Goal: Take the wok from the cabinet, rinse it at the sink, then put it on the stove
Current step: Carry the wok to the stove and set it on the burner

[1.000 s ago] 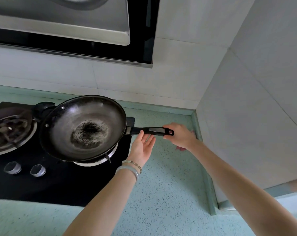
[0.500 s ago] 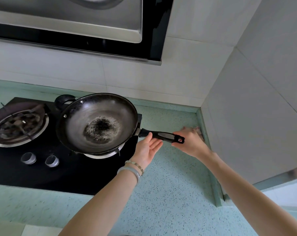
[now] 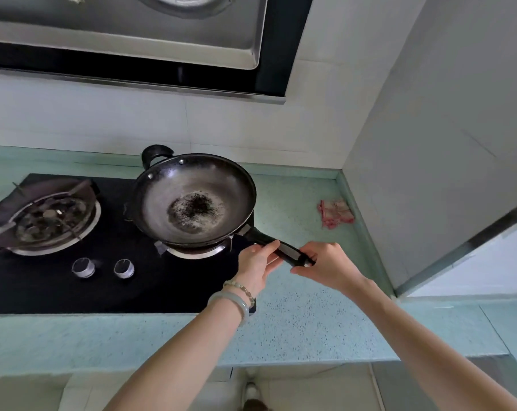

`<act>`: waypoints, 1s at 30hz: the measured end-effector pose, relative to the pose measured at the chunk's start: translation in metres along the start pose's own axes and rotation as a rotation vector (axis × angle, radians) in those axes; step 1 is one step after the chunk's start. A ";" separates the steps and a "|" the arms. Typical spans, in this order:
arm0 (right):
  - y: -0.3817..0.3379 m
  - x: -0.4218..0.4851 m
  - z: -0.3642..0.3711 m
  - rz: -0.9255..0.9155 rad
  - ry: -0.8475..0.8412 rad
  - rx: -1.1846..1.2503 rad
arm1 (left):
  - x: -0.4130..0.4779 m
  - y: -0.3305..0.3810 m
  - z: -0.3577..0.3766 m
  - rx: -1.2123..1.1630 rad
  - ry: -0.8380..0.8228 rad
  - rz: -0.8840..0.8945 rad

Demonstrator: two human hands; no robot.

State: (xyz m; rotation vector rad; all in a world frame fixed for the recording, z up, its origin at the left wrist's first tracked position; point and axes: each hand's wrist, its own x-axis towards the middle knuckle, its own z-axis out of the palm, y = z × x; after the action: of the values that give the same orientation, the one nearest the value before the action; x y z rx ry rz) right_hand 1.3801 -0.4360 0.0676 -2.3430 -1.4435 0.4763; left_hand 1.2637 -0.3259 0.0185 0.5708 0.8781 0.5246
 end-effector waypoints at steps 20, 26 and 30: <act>-0.137 -0.047 0.089 0.239 -0.170 0.576 | -0.061 0.071 -0.141 0.362 -0.171 -0.111; -0.174 -0.047 0.119 0.283 -0.124 0.711 | -0.070 0.091 -0.174 0.458 -0.153 -0.115; -0.193 -0.048 0.138 0.267 -0.037 0.722 | -0.071 0.102 -0.188 0.495 -0.135 -0.095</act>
State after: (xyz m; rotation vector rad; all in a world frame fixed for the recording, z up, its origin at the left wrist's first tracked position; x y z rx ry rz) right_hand 1.1464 -0.3821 0.0390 -1.9243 -0.7721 0.9329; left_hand 1.0516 -0.2501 0.0285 0.9972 0.9033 0.1748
